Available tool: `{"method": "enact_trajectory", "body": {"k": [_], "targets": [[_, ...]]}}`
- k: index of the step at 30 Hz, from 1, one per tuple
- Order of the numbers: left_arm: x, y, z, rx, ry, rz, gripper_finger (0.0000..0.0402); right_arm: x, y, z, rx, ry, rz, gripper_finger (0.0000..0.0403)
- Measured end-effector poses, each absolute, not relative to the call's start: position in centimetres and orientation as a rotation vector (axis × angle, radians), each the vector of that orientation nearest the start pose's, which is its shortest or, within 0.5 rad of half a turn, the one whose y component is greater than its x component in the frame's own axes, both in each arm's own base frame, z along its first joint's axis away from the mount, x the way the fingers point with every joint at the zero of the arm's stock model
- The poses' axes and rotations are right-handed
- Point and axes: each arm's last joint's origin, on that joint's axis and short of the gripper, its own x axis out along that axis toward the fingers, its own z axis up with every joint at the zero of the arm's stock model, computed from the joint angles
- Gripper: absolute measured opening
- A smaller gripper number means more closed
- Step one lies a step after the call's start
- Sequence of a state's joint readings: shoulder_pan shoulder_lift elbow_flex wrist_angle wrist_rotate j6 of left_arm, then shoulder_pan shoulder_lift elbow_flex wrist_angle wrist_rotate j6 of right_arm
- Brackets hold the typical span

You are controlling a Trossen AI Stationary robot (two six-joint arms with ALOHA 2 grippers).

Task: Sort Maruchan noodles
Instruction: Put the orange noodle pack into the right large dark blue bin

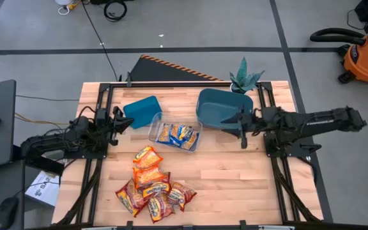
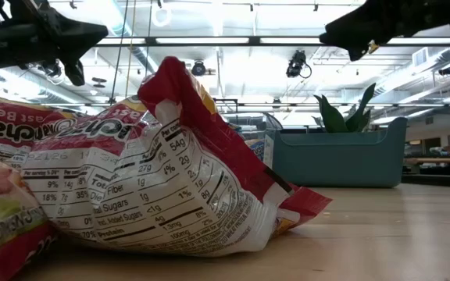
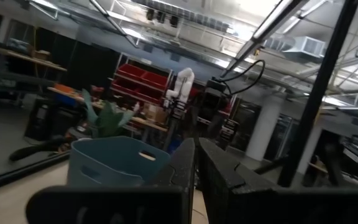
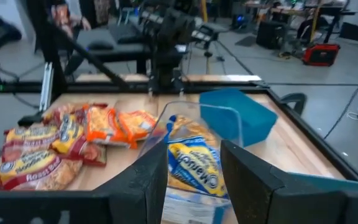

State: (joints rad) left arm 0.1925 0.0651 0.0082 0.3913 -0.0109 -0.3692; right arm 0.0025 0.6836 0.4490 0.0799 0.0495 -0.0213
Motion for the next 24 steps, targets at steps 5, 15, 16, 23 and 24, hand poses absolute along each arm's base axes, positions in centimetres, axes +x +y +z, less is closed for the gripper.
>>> {"method": "enact_trajectory", "body": {"k": [5,15,16,23,24], "targets": [[9.4,1.9,19.9,-0.334,-0.376,0.14,0.0025,14.5,-1.5,25.5,0.001,0.098,-0.12,0.0153],[9.4,1.4,22.7,-0.28,-0.148,0.037,0.002,12.3,-2.6,24.5,-0.003,-0.006,-0.144,0.0153],[9.6,1.5,23.0,-0.28,-0.104,0.043,0.0019,12.1,-2.6,24.4,-0.006,-0.016,-0.14,0.0153],[11.6,1.1,24.4,-0.255,0.038,-0.048,0.0035,10.7,-2.8,24.5,-0.033,-0.066,-0.14,0.0153],[11.9,1.0,24.3,-0.256,0.052,-0.047,0.004,10.5,-2.8,24.5,-0.037,-0.068,-0.139,0.0153]]}}
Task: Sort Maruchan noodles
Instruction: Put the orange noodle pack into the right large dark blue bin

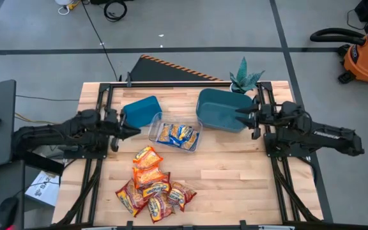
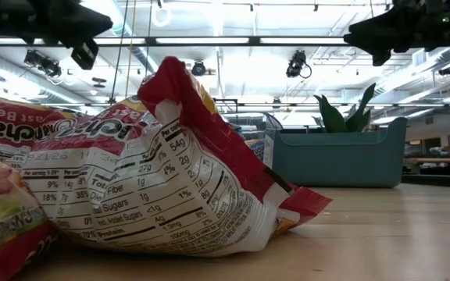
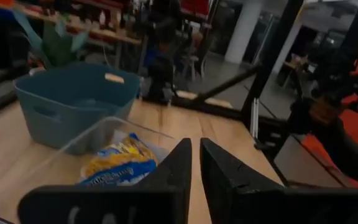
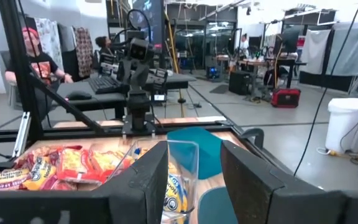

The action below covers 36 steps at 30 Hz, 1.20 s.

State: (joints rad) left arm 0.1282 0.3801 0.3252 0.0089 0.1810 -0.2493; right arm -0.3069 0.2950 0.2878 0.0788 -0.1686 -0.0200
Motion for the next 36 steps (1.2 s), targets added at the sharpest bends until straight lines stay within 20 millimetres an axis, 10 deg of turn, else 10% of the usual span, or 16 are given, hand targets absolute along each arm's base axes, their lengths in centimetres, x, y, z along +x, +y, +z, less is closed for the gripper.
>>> {"method": "enact_trajectory", "body": {"k": [36], "targets": [[17.7,-10.6,20.9,-0.549,0.968,0.1,0.008,8.7,-2.9,22.3,-0.119,-0.239,-0.302,0.0153]]}}
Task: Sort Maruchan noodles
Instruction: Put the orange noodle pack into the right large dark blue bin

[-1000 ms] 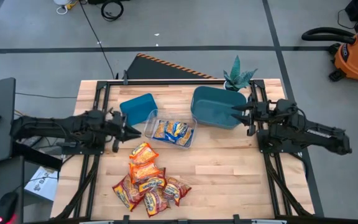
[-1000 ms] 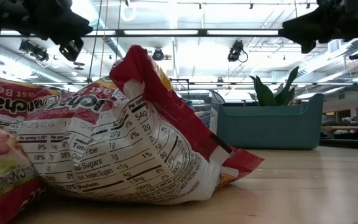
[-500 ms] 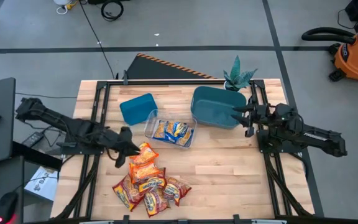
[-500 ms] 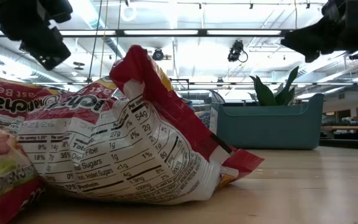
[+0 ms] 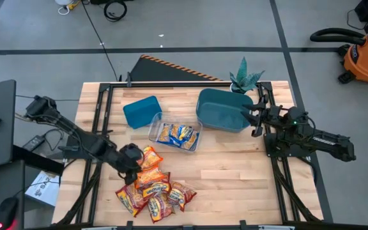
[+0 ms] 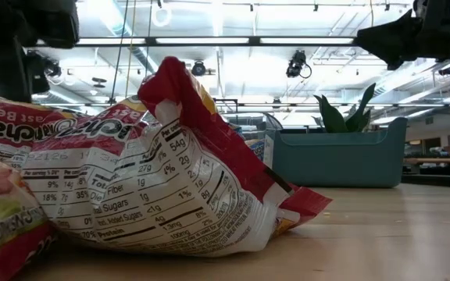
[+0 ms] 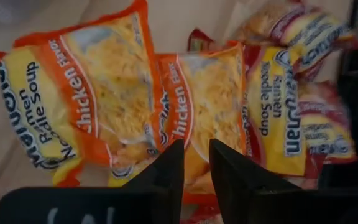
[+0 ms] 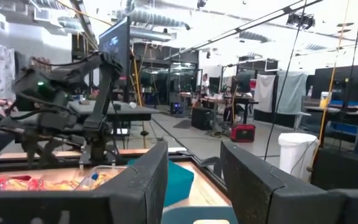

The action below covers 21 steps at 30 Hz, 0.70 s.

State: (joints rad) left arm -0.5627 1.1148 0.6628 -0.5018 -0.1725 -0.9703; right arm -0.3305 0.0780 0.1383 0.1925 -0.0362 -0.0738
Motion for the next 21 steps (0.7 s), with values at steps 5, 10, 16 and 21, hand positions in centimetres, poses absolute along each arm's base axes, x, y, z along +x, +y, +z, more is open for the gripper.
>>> {"method": "enact_trajectory", "body": {"k": [5,10,16,21], "targets": [[20.0,-12.7,22.1,-0.38,1.045,0.198,0.0069,8.6,-2.8,22.7,-0.138,-0.276,-0.305,0.0153],[22.0,-14.4,21.4,-0.24,1.137,0.288,0.0069,8.5,-2.8,22.8,-0.142,-0.291,-0.306,0.0153],[23.2,-15.3,19.6,-0.146,1.244,0.356,0.009,8.5,-2.8,22.9,-0.144,-0.297,-0.306,0.0153],[23.2,-15.4,18.3,-0.108,1.319,0.41,0.013,8.5,-2.8,22.9,-0.143,-0.297,-0.306,0.0153]]}}
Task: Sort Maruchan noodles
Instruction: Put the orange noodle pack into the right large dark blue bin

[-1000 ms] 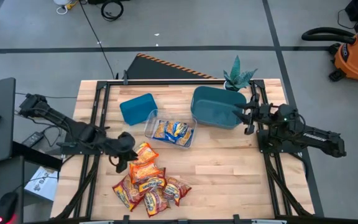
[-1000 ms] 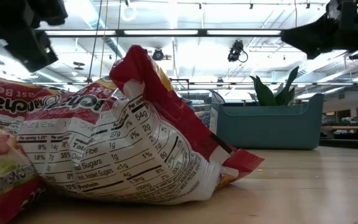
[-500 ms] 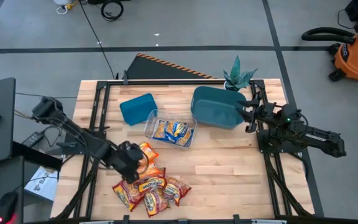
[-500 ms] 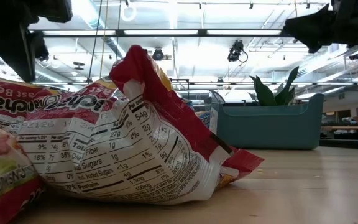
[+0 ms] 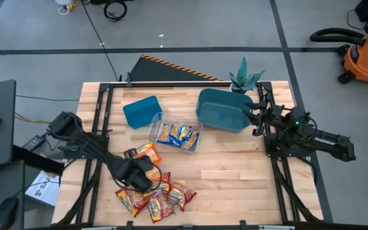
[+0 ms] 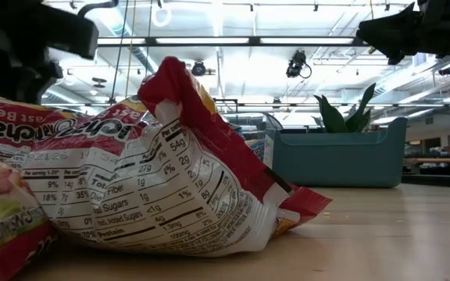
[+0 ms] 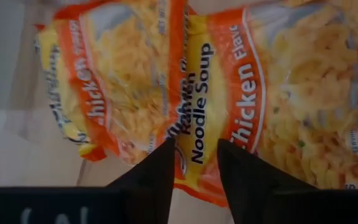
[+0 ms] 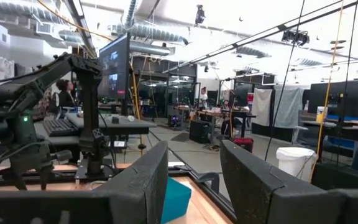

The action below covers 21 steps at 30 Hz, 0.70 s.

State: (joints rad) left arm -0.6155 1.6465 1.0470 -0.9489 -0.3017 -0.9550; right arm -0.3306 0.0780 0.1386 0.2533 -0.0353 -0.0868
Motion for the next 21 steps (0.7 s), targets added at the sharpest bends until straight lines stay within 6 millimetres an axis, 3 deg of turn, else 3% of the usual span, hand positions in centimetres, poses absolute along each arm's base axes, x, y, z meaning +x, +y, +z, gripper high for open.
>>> {"method": "enact_trajectory", "body": {"k": [10,15,21], "targets": [[22.9,-15.4,18.4,-0.049,1.413,0.354,0.0124,8.5,-2.8,22.8,-0.126,-0.296,-0.303,0.0153],[22.7,-15.4,20.0,0.091,1.433,0.362,0.0117,8.6,-2.8,22.7,-0.111,-0.282,-0.294,0.0153],[22.2,-15.6,19.5,0.223,1.404,0.337,0.013,8.6,-2.8,22.6,-0.096,-0.272,-0.29,0.0153]]}}
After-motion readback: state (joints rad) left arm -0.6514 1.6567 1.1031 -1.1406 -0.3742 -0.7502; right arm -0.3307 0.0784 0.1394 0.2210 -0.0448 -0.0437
